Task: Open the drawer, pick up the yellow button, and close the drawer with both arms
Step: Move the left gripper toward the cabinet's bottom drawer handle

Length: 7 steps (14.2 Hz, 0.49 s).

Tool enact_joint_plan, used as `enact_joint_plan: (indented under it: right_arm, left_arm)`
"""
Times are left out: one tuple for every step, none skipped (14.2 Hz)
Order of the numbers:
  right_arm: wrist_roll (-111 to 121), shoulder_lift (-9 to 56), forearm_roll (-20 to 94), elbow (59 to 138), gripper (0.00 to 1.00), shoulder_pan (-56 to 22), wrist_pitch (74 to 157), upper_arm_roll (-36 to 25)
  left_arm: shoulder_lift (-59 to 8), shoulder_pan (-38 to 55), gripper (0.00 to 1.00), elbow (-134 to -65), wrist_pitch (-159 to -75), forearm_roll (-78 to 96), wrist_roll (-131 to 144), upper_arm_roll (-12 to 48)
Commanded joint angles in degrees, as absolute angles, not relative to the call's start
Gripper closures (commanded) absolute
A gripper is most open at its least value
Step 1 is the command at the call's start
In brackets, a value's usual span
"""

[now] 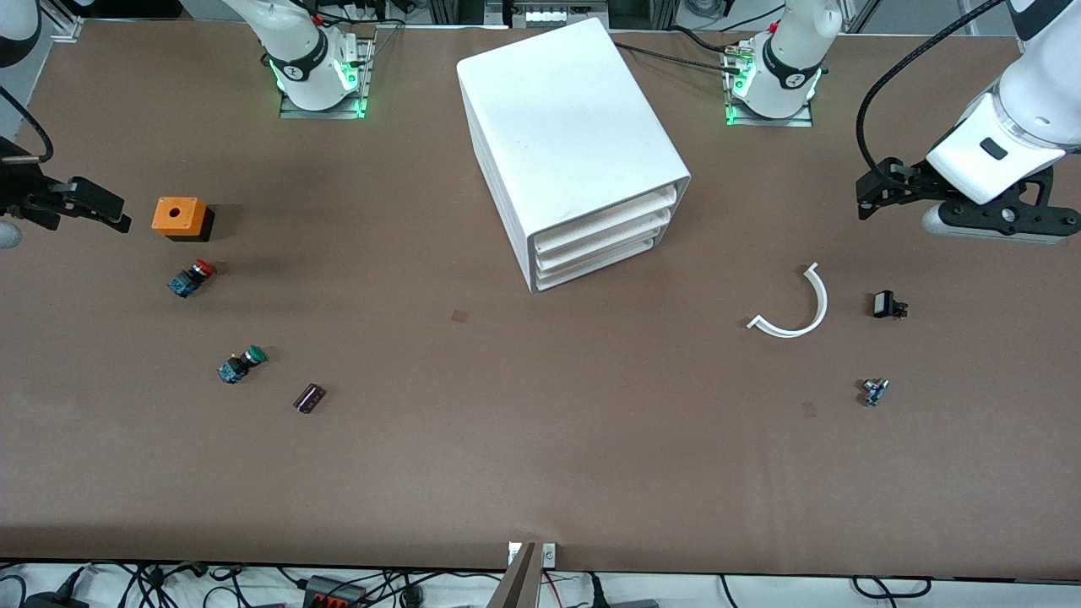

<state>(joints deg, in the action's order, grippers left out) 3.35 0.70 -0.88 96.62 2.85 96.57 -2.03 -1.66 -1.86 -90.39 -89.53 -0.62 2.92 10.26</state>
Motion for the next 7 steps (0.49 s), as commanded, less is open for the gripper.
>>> enact_joint_plan:
  right_arm:
    - [4.7, -1.0, -0.7, 98.0, 0.0, 3.3, 96.9, -2.0]
    - [4.7, -1.0, -0.7, 98.0, 0.0, 3.3, 96.9, -2.0]
    - [4.7, -1.0, -0.7, 98.0, 0.0, 3.3, 96.9, -2.0]
    - [4.7, -1.0, -0.7, 97.9, 0.0, 3.3, 96.9, -2.1]
    - [4.7, -1.1, -0.7, 97.9, 0.0, 3.3, 96.9, -2.1]
    - [4.7, -1.1, -0.7, 97.9, 0.0, 3.3, 96.9, -2.1]
    - [4.7, -1.1, -0.7, 97.9, 0.0, 3.3, 96.9, -2.1]
  left_arm:
    - [-3.7, -1.4, 0.0, -89.2, -87.0, 2.0, 1.8, 10.0]
    - [-4.2, -2.0, 0.0, -89.2, -84.2, 5.0, 1.7, 10.1]
    - [-4.7, -2.2, 0.0, -89.2, -81.9, 9.7, 1.5, 9.7]
    - [-5.9, -2.4, 0.0, -89.2, -81.3, 12.3, 1.5, 9.6]
    - [-6.8, -2.0, 0.0, -89.0, -81.3, 13.6, 1.5, 9.9]
    - [-7.8, -1.4, 0.0, -89.1, -81.4, 14.3, 1.4, 10.1]
    - [-9.0, -1.0, 0.0, -89.1, -81.3, 15.6, 0.9, 10.9]
